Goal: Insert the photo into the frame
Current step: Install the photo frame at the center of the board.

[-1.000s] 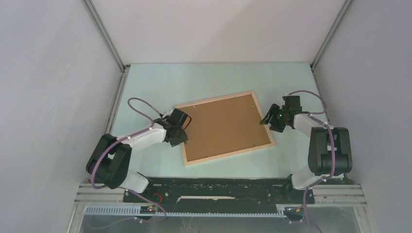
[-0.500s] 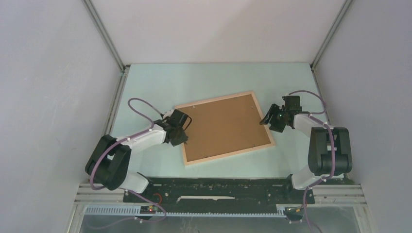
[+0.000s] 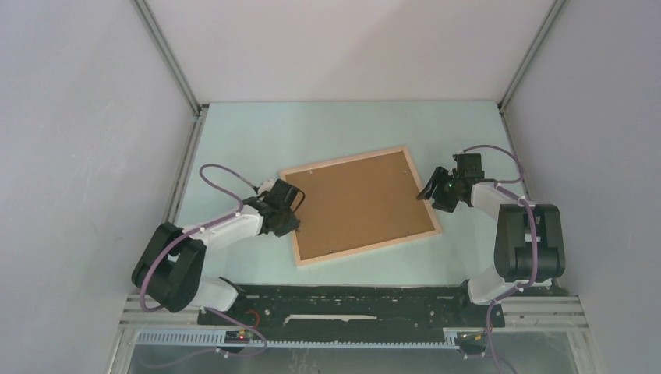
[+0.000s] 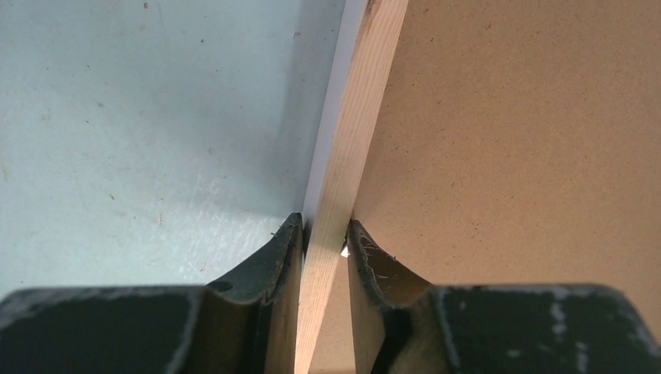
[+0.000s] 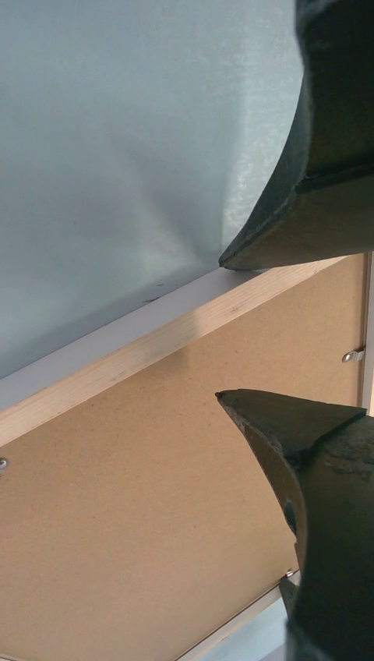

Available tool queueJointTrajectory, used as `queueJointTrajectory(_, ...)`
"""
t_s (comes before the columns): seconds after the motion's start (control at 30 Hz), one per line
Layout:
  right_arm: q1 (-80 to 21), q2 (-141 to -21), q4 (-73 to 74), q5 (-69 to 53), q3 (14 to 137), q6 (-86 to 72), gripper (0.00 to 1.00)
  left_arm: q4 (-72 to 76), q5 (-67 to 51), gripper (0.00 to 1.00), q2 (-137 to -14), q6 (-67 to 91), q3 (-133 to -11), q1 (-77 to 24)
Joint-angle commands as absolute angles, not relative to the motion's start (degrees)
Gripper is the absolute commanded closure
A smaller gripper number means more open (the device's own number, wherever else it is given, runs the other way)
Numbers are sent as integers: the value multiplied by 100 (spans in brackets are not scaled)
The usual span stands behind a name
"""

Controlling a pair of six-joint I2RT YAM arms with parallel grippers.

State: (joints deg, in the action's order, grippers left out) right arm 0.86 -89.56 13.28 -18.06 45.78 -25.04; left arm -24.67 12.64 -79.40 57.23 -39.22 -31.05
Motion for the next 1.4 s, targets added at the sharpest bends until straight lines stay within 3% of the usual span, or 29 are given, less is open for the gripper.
queueJointTrajectory(0.0,18,-8849,1110,-1955,4589,-2622,35,-2794,920,100,-7944,6045,-4036,-3180)
queueJointTrajectory(0.47,15,-8868,1129,-1945,4588,-2633,35,-2806,1293,100,-7463,5440,-4167,-3127)
queueJointTrajectory(0.5,17,-8854,1135,-1943,4592,-2633,35,-2874,1305,90,-7476,5312,-4265,-3087)
queueJointTrajectory(0.57,15,-8851,1147,-1963,4592,-2630,34,-3035,1373,55,-7495,5127,-4457,-3017)
queueJointTrajectory(0.67,18,-8876,1173,-1948,4592,-2611,34,-2948,1284,41,-7501,4949,-4536,-2889)
queueJointTrajectory(0.83,16,-8820,1507,-1740,4759,-2464,30,-2863,774,35,-7650,4548,-4719,-2506)
queueJointTrajectory(0.97,12,-8684,1796,-1389,4984,-2374,19,-3000,285,34,-7901,4148,-5055,-2108)
queueJointTrajectory(1.07,-180,-8700,1876,-1127,5199,-2370,12,-2772,-699,34,-8196,3906,-5156,-1760)
queueJointTrajectory(1.27,-482,-9393,2011,-776,6050,-2364,12,-2829,-664,32,-8649,3923,-5347,-1718)
queueJointTrajectory(1.37,-661,-9941,2097,-725,6672,-1993,14,-2791,-654,35,-8815,3829,-5388,-1717)
